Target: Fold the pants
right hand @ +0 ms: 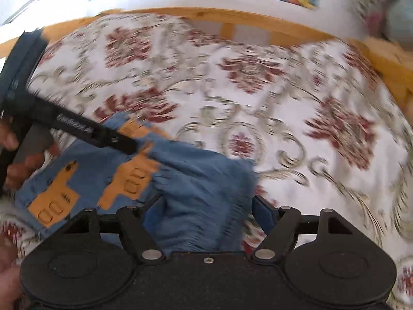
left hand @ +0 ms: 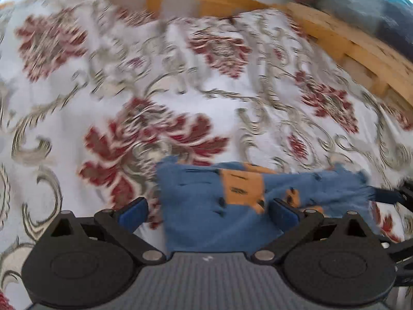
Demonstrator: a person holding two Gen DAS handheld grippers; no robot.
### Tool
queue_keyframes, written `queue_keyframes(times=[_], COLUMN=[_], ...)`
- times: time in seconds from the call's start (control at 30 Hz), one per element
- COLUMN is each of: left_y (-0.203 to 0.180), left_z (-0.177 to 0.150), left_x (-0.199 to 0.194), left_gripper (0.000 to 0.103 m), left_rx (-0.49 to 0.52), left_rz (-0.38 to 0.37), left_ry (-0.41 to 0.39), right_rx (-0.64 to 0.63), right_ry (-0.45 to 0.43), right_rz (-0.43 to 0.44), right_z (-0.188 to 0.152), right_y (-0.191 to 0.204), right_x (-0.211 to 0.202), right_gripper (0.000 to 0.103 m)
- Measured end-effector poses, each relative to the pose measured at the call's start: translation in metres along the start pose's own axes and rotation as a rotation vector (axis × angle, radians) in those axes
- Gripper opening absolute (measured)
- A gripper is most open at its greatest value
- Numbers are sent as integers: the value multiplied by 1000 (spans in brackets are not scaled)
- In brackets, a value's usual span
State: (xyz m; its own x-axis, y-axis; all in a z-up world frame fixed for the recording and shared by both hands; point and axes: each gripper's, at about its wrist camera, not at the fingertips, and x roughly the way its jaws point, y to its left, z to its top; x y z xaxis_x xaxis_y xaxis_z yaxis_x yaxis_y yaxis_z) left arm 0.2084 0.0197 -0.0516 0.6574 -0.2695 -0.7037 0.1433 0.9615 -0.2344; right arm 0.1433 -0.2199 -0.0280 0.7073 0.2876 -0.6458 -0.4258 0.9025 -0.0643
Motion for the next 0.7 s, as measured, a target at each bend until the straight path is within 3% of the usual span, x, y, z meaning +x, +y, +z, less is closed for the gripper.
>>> queue_keyframes(times=[0.13,0.23,0.27,0.33,0.43,0.5,0.57,0.7], left_y=[21,33,31,21,9,11,12,16], left_z=[0,-1,0,9,21,22,21,16], left_x=[-18,-33,-34,-27,7,22,23,4], left_gripper=[102,103,103,103,103,103,103,102], left_rx=[-135,-200,-181,-90,39,45,24,-29], left_rz=[1,11,11,105,276,277,272,277], left_ry=[-26,-72,-85,-69,55,60,48,16], right_rx=[0,-41,-59,-65,-16,99,159,62], right_ry=[-74,-127,-119,-67,42,91,73,-44], right_rz=[-35,-3,15,48,29,53,60,19], right_z=[-7,-18,-20,-25,-32,-39,-39,-39], right_y=[7,24,30,36,33,17,9,21], right_x=[-24,-40,-40,-34,-23,-20,-28,-51], right_gripper=[79,82,82,79,78,78,74,75])
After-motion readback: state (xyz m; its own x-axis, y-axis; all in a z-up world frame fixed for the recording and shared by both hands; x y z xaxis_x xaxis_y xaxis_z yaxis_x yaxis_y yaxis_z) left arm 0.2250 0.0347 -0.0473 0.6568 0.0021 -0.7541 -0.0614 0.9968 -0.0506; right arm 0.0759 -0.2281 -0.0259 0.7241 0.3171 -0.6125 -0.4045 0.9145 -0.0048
